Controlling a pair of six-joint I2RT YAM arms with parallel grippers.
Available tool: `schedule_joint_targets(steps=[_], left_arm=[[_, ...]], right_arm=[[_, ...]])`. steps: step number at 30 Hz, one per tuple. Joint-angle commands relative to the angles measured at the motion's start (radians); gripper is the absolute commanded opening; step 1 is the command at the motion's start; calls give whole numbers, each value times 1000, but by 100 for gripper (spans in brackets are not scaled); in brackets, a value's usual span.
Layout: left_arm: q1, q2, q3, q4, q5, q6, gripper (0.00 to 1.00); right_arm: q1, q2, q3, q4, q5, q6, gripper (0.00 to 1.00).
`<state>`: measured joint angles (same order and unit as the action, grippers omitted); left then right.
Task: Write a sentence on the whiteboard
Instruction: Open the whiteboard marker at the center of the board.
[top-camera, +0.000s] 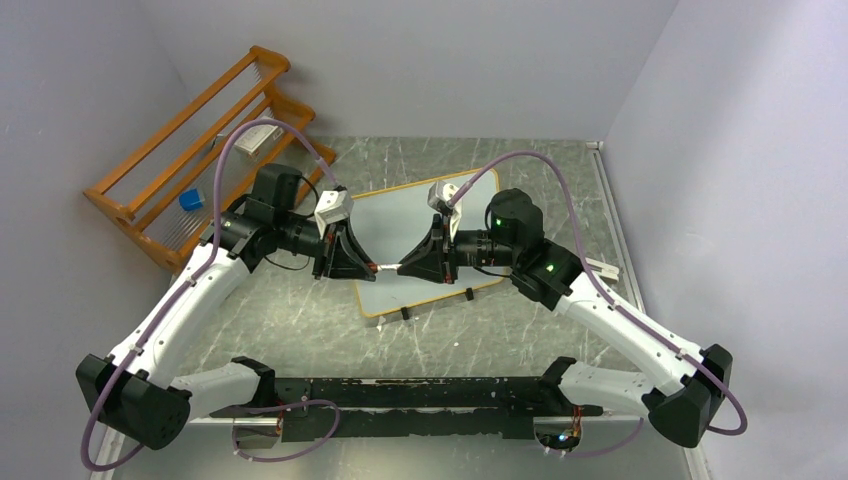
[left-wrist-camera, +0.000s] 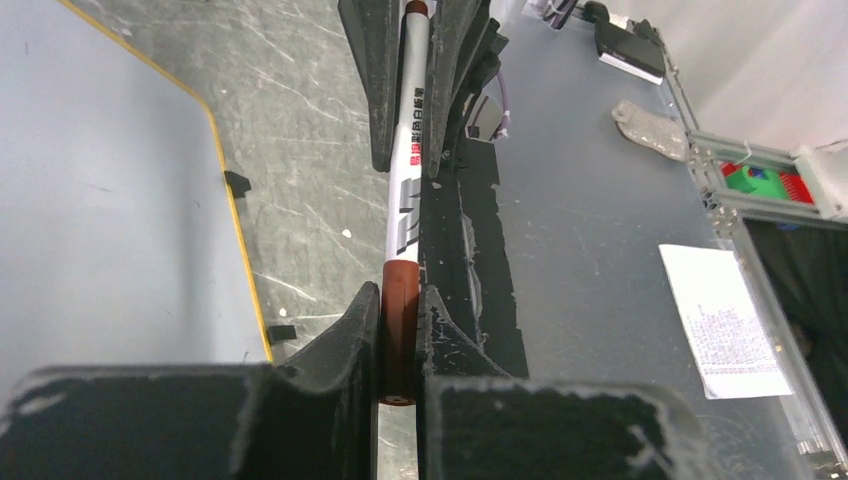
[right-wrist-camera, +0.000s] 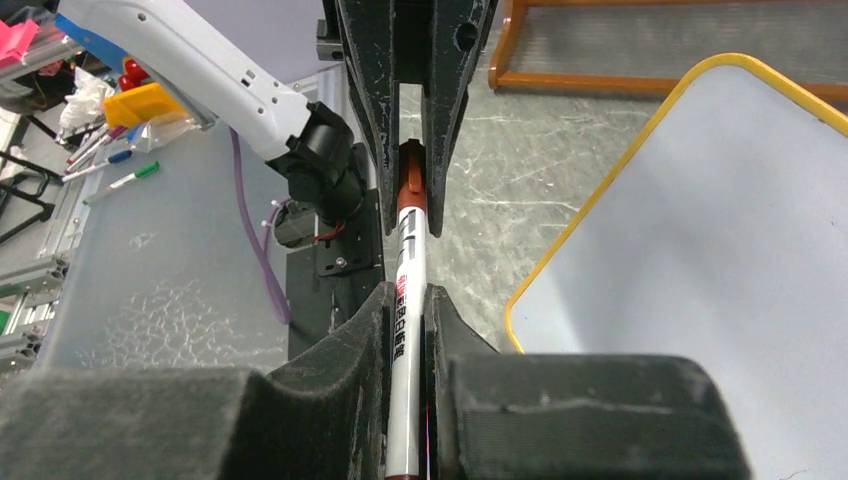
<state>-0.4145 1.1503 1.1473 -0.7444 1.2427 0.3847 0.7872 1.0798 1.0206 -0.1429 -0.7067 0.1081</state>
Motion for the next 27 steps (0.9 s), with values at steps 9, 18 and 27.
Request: schedule_joint_targets(steps=[9, 18, 27], left_arm=[[2, 8, 14, 76, -152, -90, 5], [37, 1, 14, 48, -138, -50, 5], [-14, -19, -7, 78, -259, -106, 5]], right_arm=[[-14, -76, -6, -60, 49, -45, 0], [-49, -191, -36, -144, 92, -89, 0], [-58, -283, -45, -169, 241, -97, 0]])
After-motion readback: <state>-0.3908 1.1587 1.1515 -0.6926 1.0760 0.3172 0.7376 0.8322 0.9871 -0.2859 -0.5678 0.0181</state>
